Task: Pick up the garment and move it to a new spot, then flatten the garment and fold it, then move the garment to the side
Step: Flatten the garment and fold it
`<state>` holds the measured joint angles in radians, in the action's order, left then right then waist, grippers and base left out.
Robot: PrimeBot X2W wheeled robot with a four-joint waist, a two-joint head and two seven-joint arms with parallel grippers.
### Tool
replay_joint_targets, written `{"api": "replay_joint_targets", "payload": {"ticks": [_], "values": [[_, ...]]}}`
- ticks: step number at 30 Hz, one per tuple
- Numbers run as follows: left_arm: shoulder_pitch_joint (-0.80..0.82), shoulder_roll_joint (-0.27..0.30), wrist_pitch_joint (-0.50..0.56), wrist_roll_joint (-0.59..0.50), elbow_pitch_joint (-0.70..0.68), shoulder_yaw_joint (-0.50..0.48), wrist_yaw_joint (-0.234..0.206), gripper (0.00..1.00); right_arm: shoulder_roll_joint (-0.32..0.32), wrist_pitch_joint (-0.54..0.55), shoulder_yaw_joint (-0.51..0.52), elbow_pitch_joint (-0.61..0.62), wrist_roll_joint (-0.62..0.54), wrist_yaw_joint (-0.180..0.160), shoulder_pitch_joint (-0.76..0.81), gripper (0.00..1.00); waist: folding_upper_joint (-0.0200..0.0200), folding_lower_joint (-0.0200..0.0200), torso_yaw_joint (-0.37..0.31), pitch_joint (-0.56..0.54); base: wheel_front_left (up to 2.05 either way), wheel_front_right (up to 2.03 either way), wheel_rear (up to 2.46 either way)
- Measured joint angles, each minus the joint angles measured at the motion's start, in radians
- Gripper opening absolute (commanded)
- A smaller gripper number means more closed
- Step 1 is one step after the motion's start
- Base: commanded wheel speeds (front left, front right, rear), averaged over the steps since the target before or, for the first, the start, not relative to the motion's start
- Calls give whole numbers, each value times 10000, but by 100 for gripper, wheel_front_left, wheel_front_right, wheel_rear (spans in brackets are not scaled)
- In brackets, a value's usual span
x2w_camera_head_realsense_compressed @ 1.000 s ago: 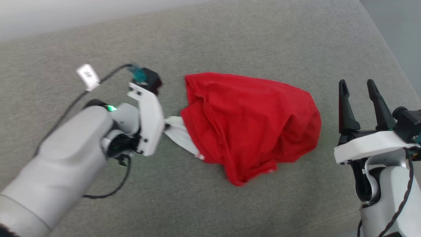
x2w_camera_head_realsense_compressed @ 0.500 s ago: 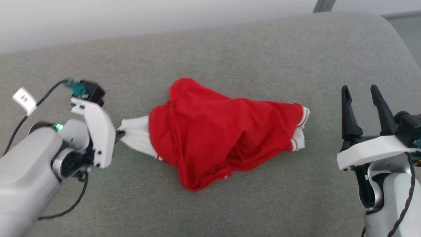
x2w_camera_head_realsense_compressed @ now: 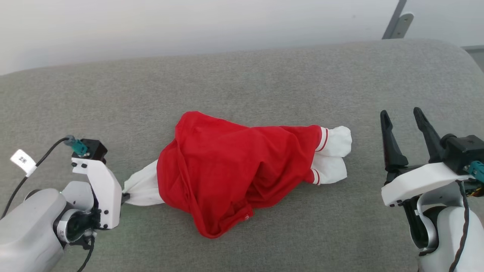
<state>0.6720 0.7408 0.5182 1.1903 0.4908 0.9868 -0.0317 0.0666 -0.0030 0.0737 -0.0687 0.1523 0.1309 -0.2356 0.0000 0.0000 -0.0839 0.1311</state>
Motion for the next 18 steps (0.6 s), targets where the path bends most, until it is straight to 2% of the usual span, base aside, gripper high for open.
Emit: {"api": "replay_joint_targets", "payload": {"ticks": [1,2,3,10,14,18], "values": [[-20,6,-82,29,-13,-40,-33,15,-4,6,-12,29,19,0,4,100,0,0,43,-1,0,0,0],[-18,10,-194,19,-50,-73,-36,47,4,29,-23,52,21,0,3,100,0,0,83,1,0,0,0],[-17,4,-251,15,-81,-123,-75,100,4,38,-33,65,21,0,6,100,0,0,123,5,0,0,0],[460,121,-132,54,-788,-385,-399,100,8,69,-50,217,19,0,12,100,0,0,299,-18,0,0,0],[859,65,437,142,-1584,-495,-857,100,8,15,-29,251,17,0,27,100,0,0,296,-80,0,0,0],[1108,-303,1384,449,-2391,-322,-1448,100,0,-6,-36,240,6,0,36,100,0,0,232,-148,0,0,0]]}}
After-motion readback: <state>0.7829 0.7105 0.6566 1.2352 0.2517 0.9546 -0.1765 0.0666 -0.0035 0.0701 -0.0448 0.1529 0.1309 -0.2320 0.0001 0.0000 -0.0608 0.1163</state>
